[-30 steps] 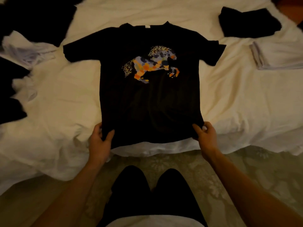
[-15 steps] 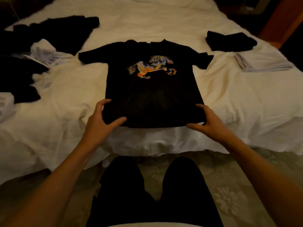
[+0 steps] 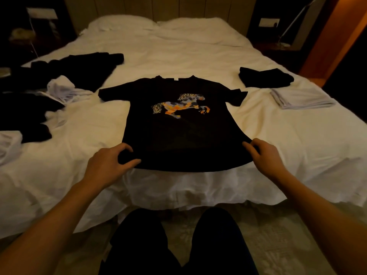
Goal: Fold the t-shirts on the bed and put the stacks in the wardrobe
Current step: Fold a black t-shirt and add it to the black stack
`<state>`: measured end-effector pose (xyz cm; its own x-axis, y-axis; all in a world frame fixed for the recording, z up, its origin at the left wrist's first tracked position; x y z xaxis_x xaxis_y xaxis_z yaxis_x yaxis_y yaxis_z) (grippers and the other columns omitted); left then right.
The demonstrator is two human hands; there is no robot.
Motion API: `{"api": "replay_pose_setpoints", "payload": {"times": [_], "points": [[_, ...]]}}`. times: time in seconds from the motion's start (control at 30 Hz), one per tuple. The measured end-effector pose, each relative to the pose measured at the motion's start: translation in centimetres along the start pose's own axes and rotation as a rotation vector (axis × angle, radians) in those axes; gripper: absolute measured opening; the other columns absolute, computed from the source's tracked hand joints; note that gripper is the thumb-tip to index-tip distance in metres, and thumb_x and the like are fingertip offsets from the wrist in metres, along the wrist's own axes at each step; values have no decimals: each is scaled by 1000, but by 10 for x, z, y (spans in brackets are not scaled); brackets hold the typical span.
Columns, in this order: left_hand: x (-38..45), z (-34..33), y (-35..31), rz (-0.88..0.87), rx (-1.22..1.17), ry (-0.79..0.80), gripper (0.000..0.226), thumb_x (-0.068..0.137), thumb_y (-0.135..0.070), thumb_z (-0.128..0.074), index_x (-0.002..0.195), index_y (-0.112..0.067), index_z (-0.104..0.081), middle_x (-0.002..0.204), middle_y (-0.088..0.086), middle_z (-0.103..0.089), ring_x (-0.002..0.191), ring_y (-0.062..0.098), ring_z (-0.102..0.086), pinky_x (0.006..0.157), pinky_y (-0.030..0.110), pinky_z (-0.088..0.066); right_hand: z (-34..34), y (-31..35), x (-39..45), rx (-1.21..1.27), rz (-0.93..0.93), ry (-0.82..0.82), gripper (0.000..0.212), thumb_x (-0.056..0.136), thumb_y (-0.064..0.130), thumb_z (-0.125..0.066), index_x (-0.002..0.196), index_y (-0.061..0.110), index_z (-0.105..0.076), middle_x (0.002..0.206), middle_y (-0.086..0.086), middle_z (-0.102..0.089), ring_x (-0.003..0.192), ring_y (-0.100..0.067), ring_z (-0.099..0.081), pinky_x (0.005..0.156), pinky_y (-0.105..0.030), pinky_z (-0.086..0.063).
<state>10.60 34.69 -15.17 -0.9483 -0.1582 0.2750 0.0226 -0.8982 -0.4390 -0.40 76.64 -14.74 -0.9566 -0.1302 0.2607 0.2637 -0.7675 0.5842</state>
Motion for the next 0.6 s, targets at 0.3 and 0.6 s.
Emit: {"api": "replay_pose_setpoints", "payload": {"times": [0.3,0.6], "points": [[4,3,15,153,-216,-79,25,96,-16,-54,118,-19,-66,102,11,-71,91,34,-65,73,40,-50,0,-3,12,-97,32,239,30,86,17,-74,93,9,-47,81,-10,-62,72,-29,-61,67,-41,-48],[-2,-7,32,275,-333,-60,42,89,11,-47,105,-24,-63,80,11,-67,63,29,-63,60,37,-51,17,-61,-4,551,-456,-158,18,99,-1,-43,109,4,-57,102,-25,-62,85,-34,-65,68,-40,-57]]}}
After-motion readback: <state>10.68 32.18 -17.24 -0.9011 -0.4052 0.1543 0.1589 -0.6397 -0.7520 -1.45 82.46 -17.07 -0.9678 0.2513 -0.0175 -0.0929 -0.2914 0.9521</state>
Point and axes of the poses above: each hand's wrist, its own x-axis towards the middle knuckle, its own z-axis out of the back of the hand, y = z × x, the point moved 8 cm from there along x, towards the middle knuckle
